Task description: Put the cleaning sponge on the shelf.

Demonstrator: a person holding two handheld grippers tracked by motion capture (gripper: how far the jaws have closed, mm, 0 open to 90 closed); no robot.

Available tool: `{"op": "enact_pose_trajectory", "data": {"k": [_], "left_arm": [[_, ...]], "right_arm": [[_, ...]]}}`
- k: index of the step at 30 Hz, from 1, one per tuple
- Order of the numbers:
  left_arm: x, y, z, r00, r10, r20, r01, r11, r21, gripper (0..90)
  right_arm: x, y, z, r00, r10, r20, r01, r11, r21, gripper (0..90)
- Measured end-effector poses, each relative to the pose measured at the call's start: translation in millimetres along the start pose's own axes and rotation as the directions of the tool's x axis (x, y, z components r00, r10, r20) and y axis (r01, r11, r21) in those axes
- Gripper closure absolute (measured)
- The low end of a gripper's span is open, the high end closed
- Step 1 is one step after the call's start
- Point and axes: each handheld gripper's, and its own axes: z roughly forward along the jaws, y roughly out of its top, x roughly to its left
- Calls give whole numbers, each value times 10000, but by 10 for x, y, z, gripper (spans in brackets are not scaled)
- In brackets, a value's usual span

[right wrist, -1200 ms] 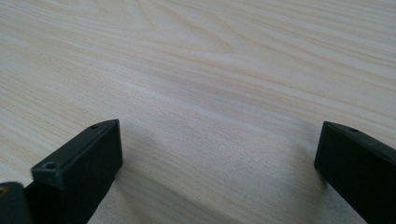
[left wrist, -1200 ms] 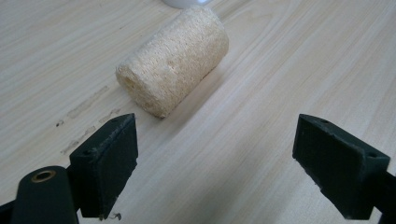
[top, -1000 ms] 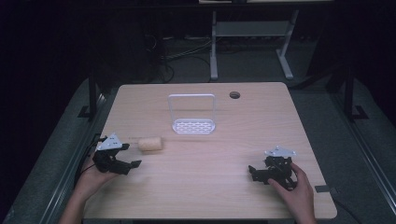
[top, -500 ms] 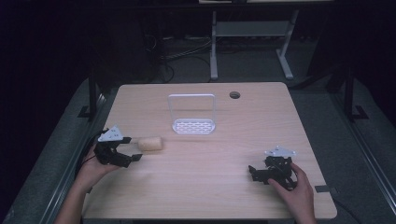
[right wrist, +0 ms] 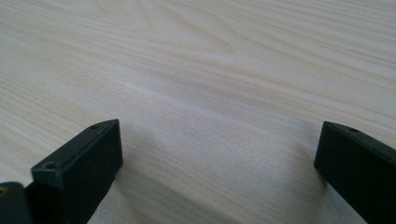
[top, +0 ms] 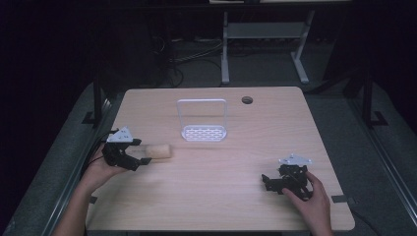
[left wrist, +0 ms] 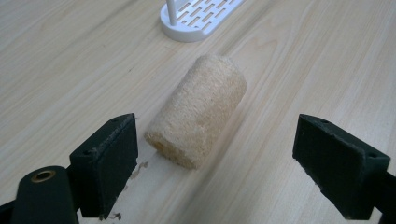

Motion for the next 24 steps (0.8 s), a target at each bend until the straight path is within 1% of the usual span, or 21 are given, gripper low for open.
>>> {"op": "enact_pose_trajectory", "data": {"k": [3,5,6,7,8,9,10,15,17,18,19,20,21,24], "left_arm": [[25,35,27,9999,114,110,-115,9999,40,138],[34,47,38,9998,181,105,-181,9998,54,137],[49,56,55,9996,247,132,-245,9996,-123,137],[61,58,66,9995,261,186,-258,9995,-167,138],[73,67,81,9993,310,202,-310,9995,7,138],[73,67,81,9993,310,202,-310,9995,7,138],[83,76,102,9987,478,183,-479,9988,79,137],[117,117,149,9976,576,384,-580,9983,87,138],[151,133,184,9973,545,499,-543,9985,-61,139],[165,141,201,9967,538,605,-544,9985,76,138],[165,141,201,9967,538,605,-544,9985,76,139],[171,154,235,9960,687,571,-703,9972,258,138],[179,166,244,9952,733,644,-759,9964,387,139],[196,203,286,9941,790,741,-819,9959,376,138]], "right_arm": [[0,0,0,10000,5,-1,-5,10000,2,5],[0,0,0,10000,2,-1,-2,10000,1,5],[1,0,0,10000,8,-1,-8,10000,-1,5],[0,0,0,10000,5,0,-5,10000,0,5],[0,0,0,10000,4,0,-4,10000,0,5],[0,0,0,10000,4,0,-4,10000,0,5],[0,0,0,10000,3,-1,-3,10000,-2,5],[0,0,0,10000,4,-1,-4,10000,-1,5],[0,0,0,10000,5,-2,-5,10000,-1,5],[0,0,0,10000,4,-1,-4,10000,1,5],[0,0,0,10000,4,-1,-4,10000,-1,5],[0,0,0,10000,5,-1,-5,10000,0,5],[0,0,0,10000,4,-1,-4,10000,-1,5],[0,0,0,10000,5,-1,-5,10000,-1,5]]}}
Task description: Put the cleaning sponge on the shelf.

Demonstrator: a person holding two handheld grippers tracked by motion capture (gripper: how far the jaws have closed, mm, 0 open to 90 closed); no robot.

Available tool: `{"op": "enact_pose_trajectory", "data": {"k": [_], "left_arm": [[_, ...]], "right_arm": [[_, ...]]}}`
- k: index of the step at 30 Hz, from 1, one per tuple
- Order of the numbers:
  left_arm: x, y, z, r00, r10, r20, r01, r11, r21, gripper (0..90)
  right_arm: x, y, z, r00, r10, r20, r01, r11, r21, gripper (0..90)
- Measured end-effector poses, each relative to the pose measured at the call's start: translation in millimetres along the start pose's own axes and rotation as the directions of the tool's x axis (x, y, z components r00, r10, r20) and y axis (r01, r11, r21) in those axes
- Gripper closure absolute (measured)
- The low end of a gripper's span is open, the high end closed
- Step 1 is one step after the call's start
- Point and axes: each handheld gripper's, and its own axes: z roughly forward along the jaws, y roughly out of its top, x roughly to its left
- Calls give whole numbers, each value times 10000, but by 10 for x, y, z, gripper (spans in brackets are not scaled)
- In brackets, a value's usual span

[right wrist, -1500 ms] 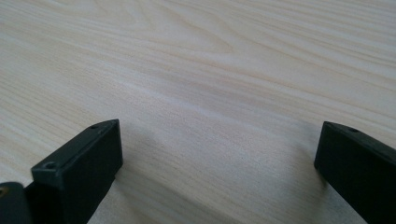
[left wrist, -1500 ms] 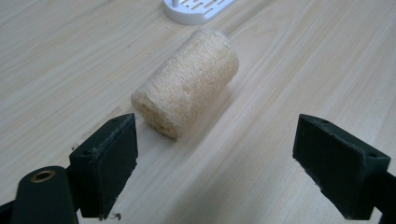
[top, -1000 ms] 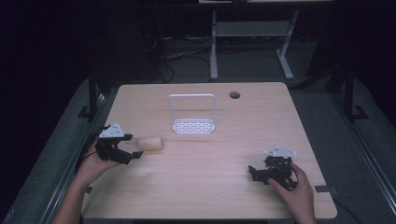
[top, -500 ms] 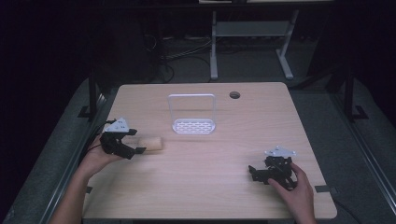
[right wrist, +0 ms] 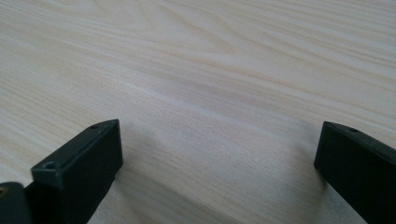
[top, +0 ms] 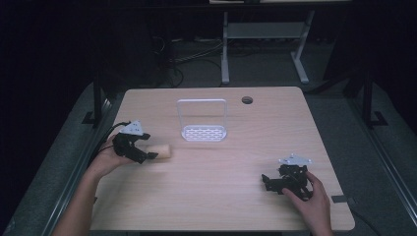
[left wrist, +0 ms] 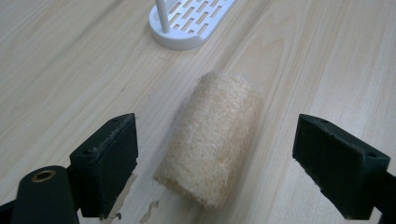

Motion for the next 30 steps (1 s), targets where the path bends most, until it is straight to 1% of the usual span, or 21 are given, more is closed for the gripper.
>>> {"op": "enact_pose_trajectory", "data": {"k": [1,2,3,4,6,7,8,12,17,19,25,26,28,30], "left_arm": [[0,0,0,10000,0,0,0,10000,0,138],[21,9,20,10000,-12,67,13,9998,-207,138],[21,9,20,10000,-12,67,13,9998,-207,138],[41,6,47,9996,-160,218,167,9994,-299,138],[54,7,78,9997,-84,223,87,9999,-111,138],[54,7,78,9997,-84,223,87,9999,-111,138],[63,8,107,9992,-98,395,103,9999,-118,138],[62,30,176,9984,40,558,-40,10000,-8,138],[63,53,241,9974,71,722,-75,10000,57,138],[66,60,287,9965,154,826,-170,9997,192,138],[67,45,371,9948,177,1006,-230,9984,516,138],[69,45,382,9940,179,1075,-248,9977,631,138],[73,42,403,9943,234,1041,-310,9969,722,137],[76,37,423,9936,183,1119,-268,9968,751,138]], "right_arm": [[0,0,0,10000,-3,1,3,10000,0,5],[0,0,0,10000,1,0,-1,10000,2,5],[0,0,0,10000,2,0,-2,10000,1,5],[0,0,0,10000,0,0,0,10000,0,5],[0,0,0,10000,1,0,-1,10000,3,5],[0,0,0,10000,1,0,-1,10000,3,5],[0,0,0,10000,2,0,-2,10000,1,5],[0,0,0,10000,0,1,0,10000,2,5],[0,0,0,10000,2,0,-2,10000,2,5],[0,0,0,10000,-2,1,2,10000,0,5],[0,0,0,10000,-2,0,2,10000,1,6],[0,0,0,10000,-3,0,3,10000,0,5],[0,0,0,10000,0,0,0,10000,1,5],[0,0,0,10000,-2,1,2,10000,0,5]]}}
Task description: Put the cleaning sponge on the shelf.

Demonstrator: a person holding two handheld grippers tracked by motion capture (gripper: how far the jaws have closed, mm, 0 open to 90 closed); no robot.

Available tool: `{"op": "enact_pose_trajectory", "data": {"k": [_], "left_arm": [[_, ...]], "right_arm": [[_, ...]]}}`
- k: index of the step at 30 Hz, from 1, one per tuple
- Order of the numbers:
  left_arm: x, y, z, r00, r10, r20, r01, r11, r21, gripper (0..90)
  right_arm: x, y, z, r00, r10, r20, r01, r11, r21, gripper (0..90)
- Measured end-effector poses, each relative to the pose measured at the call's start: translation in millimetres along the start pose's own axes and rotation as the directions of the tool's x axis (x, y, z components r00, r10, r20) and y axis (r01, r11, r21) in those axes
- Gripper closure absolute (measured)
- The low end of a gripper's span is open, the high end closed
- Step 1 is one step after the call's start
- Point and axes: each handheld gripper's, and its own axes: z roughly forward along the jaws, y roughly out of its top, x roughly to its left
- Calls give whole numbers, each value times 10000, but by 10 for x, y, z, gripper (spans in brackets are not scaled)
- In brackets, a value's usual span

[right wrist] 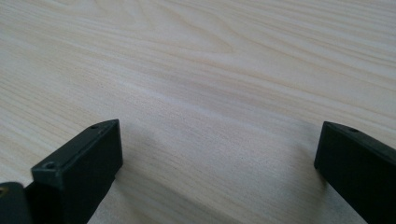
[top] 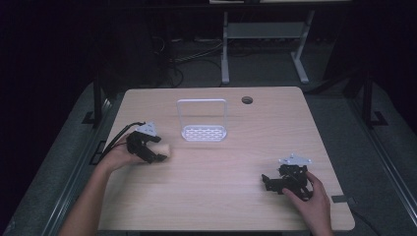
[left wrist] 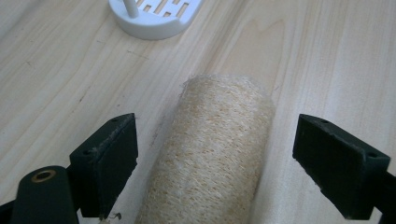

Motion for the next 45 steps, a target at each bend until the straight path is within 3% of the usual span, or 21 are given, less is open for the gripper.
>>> {"op": "enact_pose_trajectory", "data": {"k": [16,29,40,45], "left_arm": [[-4,-19,104,9999,105,-13,-104,9984,554,151],[-3,-13,77,9996,195,-210,-181,9977,648,302],[-2,-15,71,9999,-89,-106,97,9975,705,398],[-8,-9,73,9986,-465,-235,480,9964,696,402]], "right_arm": [[0,0,0,10000,-1,-1,1,10000,1,6],[0,0,0,10000,0,-1,0,10000,1,5],[0,0,0,10000,1,-2,-1,10000,0,5],[0,0,0,10000,0,-1,0,10000,1,5]]}}
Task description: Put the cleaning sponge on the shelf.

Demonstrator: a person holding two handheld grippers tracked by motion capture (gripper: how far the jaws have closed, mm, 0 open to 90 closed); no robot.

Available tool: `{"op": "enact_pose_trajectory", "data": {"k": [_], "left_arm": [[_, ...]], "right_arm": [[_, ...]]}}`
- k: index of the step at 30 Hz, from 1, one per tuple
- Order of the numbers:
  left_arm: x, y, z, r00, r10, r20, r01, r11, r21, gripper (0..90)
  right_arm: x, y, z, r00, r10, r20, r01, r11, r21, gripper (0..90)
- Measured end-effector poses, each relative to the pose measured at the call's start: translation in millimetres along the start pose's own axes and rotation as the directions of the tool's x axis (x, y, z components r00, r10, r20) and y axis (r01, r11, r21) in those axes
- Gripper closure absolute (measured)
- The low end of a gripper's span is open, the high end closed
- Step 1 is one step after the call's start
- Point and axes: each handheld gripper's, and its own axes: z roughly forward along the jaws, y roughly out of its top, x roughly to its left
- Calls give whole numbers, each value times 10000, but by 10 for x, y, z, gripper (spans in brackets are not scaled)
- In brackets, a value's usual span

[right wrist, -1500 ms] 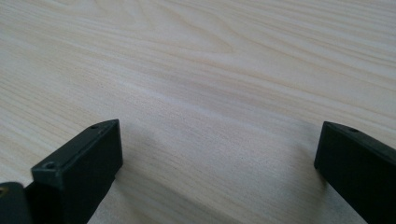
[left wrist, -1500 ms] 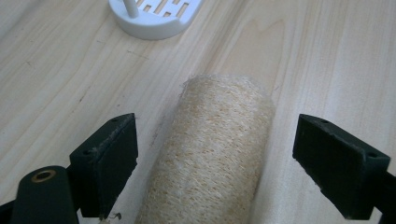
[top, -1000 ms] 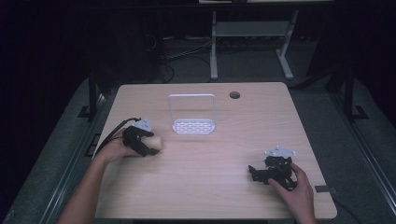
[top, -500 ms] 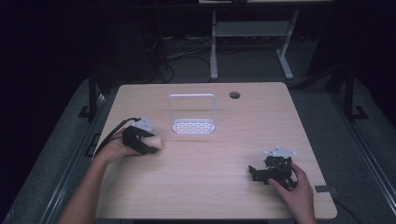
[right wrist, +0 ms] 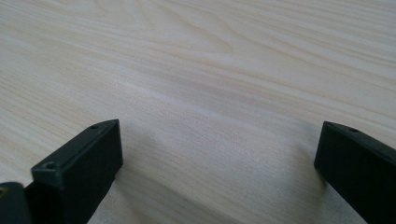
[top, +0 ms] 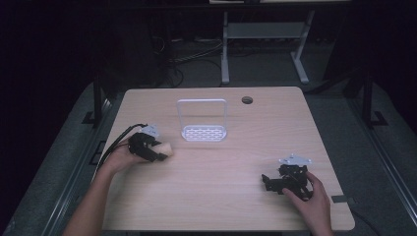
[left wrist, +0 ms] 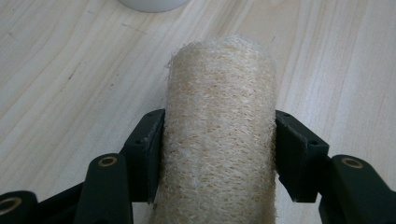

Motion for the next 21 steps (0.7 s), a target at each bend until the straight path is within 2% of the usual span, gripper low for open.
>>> {"op": "enact_pose_trajectory", "data": {"k": [6,7,10,11,15,21], "left_arm": [[3,-59,-15,9971,-737,-209,727,9964,-445,403],[-2,-66,-23,9962,-791,-354,774,9958,-484,403],[-18,-80,-34,9941,-992,-430,962,9931,-674,403],[-34,-88,-47,9920,-1151,-526,1114,9915,-670,403],[-82,-85,-72,9872,-1375,-805,1332,9895,-565,403],[-185,-77,-110,9776,-1734,-1195,1651,9833,-762,404]], "right_arm": [[0,0,0,10000,-1,0,1,10000,1,5],[0,0,0,10000,-2,0,2,10000,-1,5],[0,0,0,10000,-2,0,2,10000,0,5],[0,0,0,10000,-1,1,1,10000,0,5],[0,0,0,10000,0,0,0,10000,0,5],[0,0,0,10000,0,1,0,10000,-1,5]]}}
